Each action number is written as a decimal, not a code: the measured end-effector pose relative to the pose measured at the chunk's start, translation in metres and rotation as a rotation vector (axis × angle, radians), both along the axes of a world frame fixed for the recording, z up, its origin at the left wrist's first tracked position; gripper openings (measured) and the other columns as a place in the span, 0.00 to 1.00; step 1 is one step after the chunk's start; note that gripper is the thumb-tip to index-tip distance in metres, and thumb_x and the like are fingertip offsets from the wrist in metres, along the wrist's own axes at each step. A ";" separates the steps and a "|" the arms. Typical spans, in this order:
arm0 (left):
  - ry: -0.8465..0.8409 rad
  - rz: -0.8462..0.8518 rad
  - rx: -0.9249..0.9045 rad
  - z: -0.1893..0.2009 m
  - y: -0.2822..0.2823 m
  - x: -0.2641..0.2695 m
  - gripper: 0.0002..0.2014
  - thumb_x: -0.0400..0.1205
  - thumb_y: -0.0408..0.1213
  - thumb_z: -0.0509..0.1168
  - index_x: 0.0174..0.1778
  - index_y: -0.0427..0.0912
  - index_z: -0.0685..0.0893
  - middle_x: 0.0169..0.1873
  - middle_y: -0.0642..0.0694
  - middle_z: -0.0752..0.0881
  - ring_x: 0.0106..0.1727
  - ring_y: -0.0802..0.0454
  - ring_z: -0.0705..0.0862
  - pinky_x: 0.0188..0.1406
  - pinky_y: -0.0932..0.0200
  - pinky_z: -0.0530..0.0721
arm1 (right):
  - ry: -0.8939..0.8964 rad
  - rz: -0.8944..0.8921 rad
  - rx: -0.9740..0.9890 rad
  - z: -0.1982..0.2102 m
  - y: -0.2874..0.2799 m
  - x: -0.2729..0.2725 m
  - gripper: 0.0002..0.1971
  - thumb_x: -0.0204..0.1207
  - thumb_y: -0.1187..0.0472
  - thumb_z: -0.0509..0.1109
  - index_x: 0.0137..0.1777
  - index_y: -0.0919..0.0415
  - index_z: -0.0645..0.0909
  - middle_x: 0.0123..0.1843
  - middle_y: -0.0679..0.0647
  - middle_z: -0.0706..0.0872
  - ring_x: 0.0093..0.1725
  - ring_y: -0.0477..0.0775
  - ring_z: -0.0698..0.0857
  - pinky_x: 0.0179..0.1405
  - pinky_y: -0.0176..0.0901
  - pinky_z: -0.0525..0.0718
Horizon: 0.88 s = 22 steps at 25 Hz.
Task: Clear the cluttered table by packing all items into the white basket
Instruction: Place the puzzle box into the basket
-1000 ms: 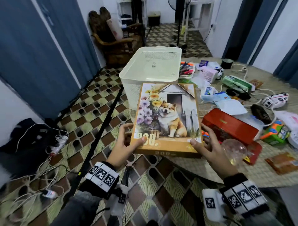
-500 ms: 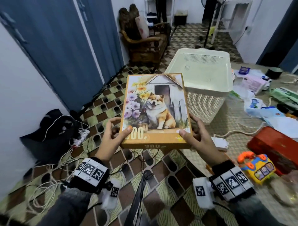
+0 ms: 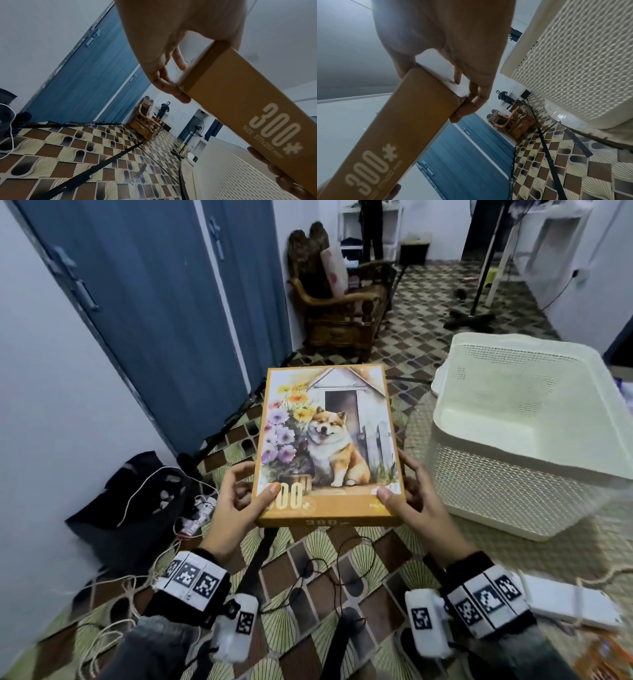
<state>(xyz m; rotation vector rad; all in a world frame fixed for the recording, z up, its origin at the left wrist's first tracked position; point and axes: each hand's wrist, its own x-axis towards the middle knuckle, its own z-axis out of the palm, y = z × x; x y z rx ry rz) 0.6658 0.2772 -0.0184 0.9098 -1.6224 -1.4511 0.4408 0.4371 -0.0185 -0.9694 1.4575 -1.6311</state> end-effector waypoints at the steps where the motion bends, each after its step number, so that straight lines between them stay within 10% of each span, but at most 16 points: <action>1: 0.004 0.003 0.004 0.000 -0.014 -0.005 0.23 0.72 0.39 0.73 0.62 0.48 0.73 0.50 0.46 0.84 0.42 0.59 0.88 0.34 0.65 0.86 | -0.003 0.005 -0.004 -0.001 -0.015 -0.006 0.36 0.72 0.59 0.70 0.79 0.47 0.60 0.65 0.55 0.82 0.55 0.46 0.87 0.45 0.36 0.85; 17: 0.076 0.121 -0.027 0.019 -0.198 -0.126 0.20 0.78 0.32 0.68 0.66 0.42 0.74 0.50 0.45 0.86 0.40 0.63 0.88 0.34 0.68 0.85 | 0.013 0.014 -0.068 0.022 -0.222 -0.122 0.30 0.79 0.64 0.67 0.77 0.43 0.61 0.65 0.49 0.78 0.52 0.40 0.87 0.43 0.34 0.85; 22: 0.090 0.041 -0.030 0.018 -0.261 -0.174 0.32 0.68 0.47 0.76 0.67 0.43 0.74 0.52 0.46 0.86 0.42 0.62 0.88 0.34 0.68 0.84 | -0.056 -0.194 -0.114 0.020 -0.277 -0.151 0.28 0.71 0.58 0.70 0.70 0.42 0.66 0.57 0.48 0.81 0.43 0.38 0.87 0.38 0.39 0.86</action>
